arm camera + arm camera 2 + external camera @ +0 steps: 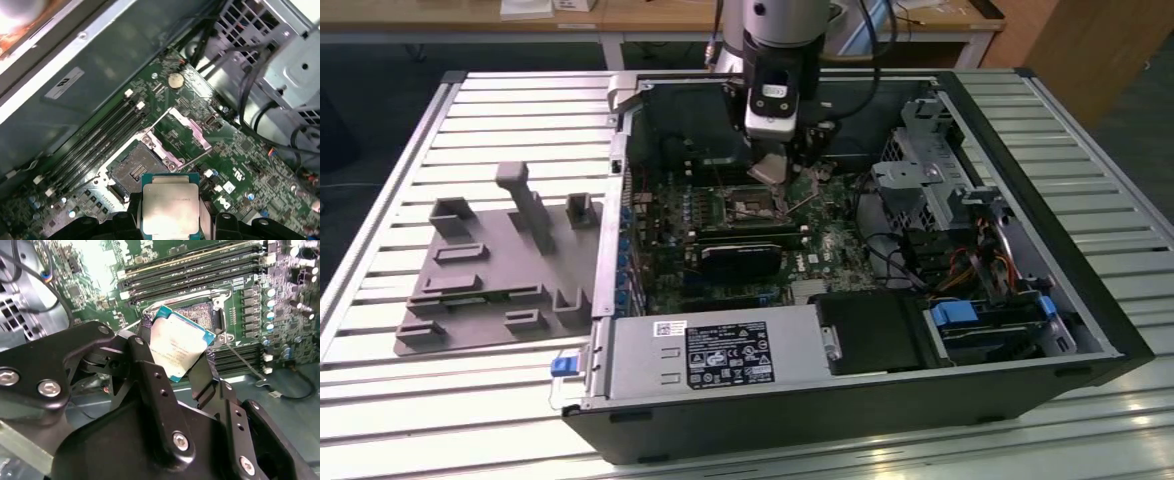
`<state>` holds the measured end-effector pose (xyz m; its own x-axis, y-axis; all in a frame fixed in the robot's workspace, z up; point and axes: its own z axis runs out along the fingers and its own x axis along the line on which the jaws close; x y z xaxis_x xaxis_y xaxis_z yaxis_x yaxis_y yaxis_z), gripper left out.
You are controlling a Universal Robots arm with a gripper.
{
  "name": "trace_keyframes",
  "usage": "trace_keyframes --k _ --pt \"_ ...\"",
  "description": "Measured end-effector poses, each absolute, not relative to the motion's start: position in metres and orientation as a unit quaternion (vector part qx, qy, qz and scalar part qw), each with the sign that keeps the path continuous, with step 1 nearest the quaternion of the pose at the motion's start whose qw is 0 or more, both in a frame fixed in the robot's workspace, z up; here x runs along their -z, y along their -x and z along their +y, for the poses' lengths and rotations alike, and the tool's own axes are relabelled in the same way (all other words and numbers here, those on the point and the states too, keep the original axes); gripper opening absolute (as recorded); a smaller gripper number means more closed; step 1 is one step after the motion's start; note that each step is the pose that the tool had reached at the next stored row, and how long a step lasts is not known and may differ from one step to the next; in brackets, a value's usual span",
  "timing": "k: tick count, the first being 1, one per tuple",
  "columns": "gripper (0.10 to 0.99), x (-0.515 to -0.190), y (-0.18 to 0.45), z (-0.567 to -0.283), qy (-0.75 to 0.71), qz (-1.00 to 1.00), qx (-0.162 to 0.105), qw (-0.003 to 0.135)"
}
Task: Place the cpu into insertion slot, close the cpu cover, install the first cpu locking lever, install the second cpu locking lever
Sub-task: 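Place the cpu into insertion slot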
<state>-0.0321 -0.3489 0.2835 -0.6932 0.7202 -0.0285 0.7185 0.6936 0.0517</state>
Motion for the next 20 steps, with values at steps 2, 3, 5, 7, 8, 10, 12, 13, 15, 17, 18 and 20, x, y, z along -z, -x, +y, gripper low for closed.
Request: trace_keyframes --k 2,3,5,7,8,10,12,13,15,17,18,20 --pt "0.541 -0.283 0.0321 -0.3488 -0.405 0.914 -0.017 0.024" --pt "0.541 -0.2828 0.0321 -0.3488 -0.412 0.911 -0.016 0.024" --pt "0.541 -0.2823 0.0321 -0.3488 -0.426 0.904 -0.015 0.025" --pt "0.541 -0.2817 0.0321 -0.3488 -0.441 0.897 -0.014 0.026" --pt "0.541 -0.2814 0.0321 -0.3488 -0.449 0.893 -0.013 0.026" --pt "0.541 -0.2808 0.0321 -0.3488 -0.463 0.886 -0.012 0.027" --pt "0.541 -0.2803 0.0321 -0.3488 -0.477 0.878 -0.011 0.027" --pt "0.541 -0.2801 0.0321 -0.3488 -0.485 0.874 -0.011 0.027" --pt "0.541 -0.2796 0.0321 -0.3488 -0.5 0.866 -0.01 0.028" --pt "0.541 -0.2792 0.0321 -0.3489 -0.514 0.857 -0.009 0.028" --pt "0.541 -0.279 0.0321 -0.3488 -0.521 0.853 -0.008 0.029" --pt "0.541 -0.2786 0.0321 -0.3488 -0.534 0.845 -0.007 0.029"
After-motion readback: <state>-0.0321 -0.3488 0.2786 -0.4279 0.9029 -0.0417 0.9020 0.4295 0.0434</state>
